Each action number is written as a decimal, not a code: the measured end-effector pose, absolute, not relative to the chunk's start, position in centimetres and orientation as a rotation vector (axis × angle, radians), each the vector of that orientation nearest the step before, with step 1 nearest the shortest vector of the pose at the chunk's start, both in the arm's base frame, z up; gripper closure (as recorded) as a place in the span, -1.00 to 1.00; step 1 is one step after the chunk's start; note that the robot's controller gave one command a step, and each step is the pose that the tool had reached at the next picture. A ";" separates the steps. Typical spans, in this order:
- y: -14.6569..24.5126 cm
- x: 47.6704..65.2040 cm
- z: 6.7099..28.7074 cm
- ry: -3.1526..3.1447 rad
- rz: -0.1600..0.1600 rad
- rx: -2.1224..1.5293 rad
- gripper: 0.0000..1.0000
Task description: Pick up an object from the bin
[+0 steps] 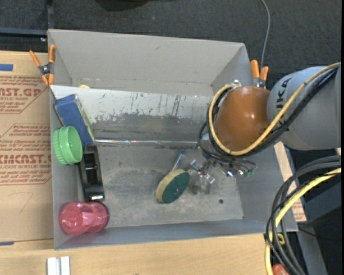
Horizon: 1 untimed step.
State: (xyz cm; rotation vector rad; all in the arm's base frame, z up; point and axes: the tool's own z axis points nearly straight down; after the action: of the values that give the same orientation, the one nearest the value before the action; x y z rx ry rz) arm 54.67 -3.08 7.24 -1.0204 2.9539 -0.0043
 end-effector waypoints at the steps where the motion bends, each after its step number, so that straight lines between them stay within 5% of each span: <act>1: 4.2 52.8 14.8 2.876 -0.003 -1.209 1.00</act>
Offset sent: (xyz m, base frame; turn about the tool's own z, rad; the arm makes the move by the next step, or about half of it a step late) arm -0.0013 0.0687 -0.0024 -0.0798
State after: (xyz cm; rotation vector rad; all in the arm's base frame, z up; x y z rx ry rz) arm 52.77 4.19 14.82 -1.2088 2.8756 -0.0033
